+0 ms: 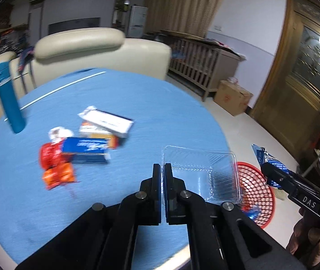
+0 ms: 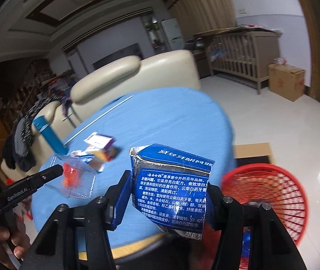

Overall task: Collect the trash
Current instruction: 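Carry the tray and box to the red basket and release both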

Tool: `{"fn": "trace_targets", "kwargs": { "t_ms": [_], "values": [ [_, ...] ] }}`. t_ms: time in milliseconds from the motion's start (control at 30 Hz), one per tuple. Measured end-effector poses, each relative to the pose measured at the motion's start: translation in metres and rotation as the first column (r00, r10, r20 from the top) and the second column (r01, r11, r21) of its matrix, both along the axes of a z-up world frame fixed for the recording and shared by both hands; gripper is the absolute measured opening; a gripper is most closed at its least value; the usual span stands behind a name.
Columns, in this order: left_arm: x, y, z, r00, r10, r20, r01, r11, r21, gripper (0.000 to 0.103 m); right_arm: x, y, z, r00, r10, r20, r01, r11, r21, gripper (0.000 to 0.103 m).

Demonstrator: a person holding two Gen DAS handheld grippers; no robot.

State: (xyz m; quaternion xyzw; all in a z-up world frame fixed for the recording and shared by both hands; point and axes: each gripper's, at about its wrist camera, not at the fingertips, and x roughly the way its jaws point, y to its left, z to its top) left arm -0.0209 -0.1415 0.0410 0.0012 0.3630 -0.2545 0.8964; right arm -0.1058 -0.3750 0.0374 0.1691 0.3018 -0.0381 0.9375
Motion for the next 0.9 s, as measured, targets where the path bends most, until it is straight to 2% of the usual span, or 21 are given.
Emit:
{"fn": "trace_targets", "kwargs": {
  "t_ms": [200, 400, 633, 900],
  "values": [
    [-0.011, -0.054, -0.001, 0.995, -0.103, -0.008, 0.103, 0.995, 0.018, 0.002, -0.022, -0.058, -0.012, 0.991, -0.131, -0.028, 0.131, 0.991, 0.011, 0.059],
    [-0.022, -0.1, -0.005, 0.982, -0.187, -0.013, 0.188, 0.981, 0.046, 0.002, -0.034, -0.103, -0.039, 0.968, -0.233, -0.093, 0.236, 0.971, 0.026, 0.059],
    [-0.028, -0.142, -0.012, 0.968, -0.25, -0.032, 0.252, 0.965, 0.075, 0.002, -0.044, -0.131, -0.062, 0.951, -0.272, -0.144, 0.281, 0.959, 0.045, 0.059],
    [-0.031, -0.166, -0.021, 0.959, -0.28, -0.05, 0.284, 0.953, 0.105, 0.002, -0.044, -0.145, -0.081, 0.942, -0.268, -0.201, 0.285, 0.956, 0.061, 0.061]
  ]
}}
